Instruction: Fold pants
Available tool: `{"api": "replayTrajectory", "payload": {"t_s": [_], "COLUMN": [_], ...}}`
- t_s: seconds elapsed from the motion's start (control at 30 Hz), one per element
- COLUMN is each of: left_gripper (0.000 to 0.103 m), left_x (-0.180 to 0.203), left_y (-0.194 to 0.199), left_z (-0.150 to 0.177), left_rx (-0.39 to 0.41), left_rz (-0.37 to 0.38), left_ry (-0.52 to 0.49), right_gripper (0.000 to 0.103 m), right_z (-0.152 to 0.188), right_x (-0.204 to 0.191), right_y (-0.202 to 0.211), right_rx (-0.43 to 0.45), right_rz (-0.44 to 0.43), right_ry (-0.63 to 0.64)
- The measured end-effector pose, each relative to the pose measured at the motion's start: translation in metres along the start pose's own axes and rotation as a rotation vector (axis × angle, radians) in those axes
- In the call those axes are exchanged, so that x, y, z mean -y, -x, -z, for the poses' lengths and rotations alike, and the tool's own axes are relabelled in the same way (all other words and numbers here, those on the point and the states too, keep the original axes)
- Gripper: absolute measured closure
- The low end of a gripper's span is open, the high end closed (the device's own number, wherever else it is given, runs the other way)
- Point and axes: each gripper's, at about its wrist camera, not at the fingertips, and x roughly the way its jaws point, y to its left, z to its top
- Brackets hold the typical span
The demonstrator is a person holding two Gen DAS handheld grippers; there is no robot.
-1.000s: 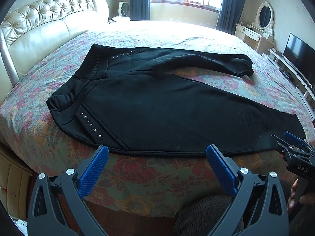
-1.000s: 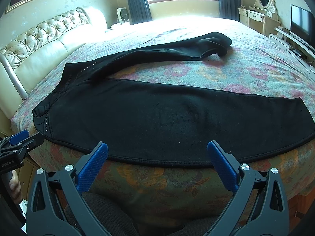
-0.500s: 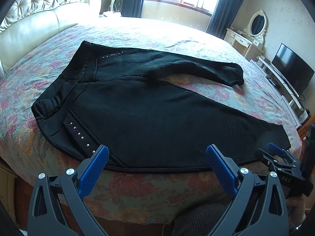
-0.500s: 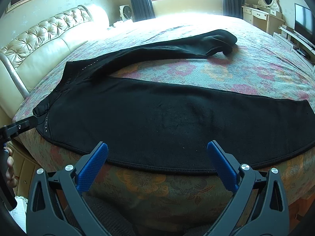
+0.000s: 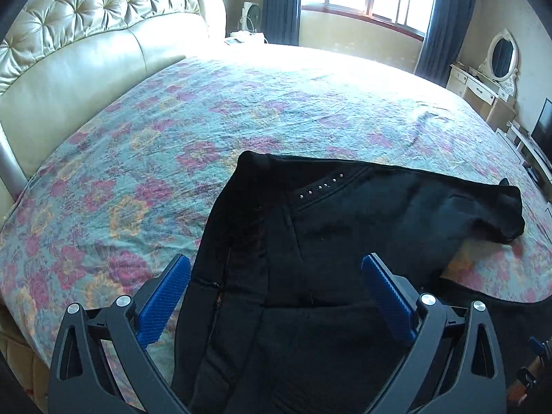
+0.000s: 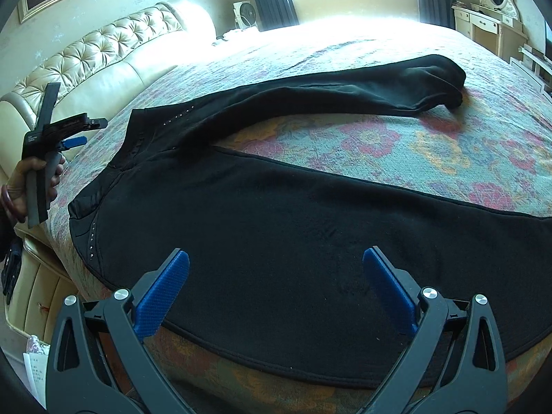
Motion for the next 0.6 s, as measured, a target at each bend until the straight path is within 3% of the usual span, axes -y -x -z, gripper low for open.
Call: {"api": "replayTrajectory", "payload": {"t_s": [0.1, 0.27, 0.37, 0.5, 0.6], "left_gripper": [0.005, 0.005, 0.005, 0.008, 0.069], "left_x": [-0.024, -0.038, -0.041, -0.04, -0.035], "left_y": [-0.039, -0.097, -0.12, -0.125, -0.135], "left_z": [-0.027, -0.05, -0.055, -0.055, -0.054], "left_rx": [-0.005, -0.026, -0.053, -0.045, -0.091], "left_rz": [-0.073, -0.134, -0.121, 0.003, 0.085], "left_ry": [0.02, -0.005, -0.02, 0.022, 0.021], "right_gripper": [0.002, 0.002, 0.002, 0.002, 0.002], "right_z": [-0.012, -0.023, -0.024, -0.02, -0.016], "right_x": [0.0, 0.009, 0.014, 0.016, 0.015], "right_y": [-0.014, -0.031, -0.042, -0.058, -0.063], "right_rx": [-0.013, -0.02, -0.04, -0.071, -0.08], "right_rz": [-0.023, -0.046, -0.06, -0.066, -0.058], "right_ry": [0.011, -0.01, -0.03, -0.036, -0.023]}}
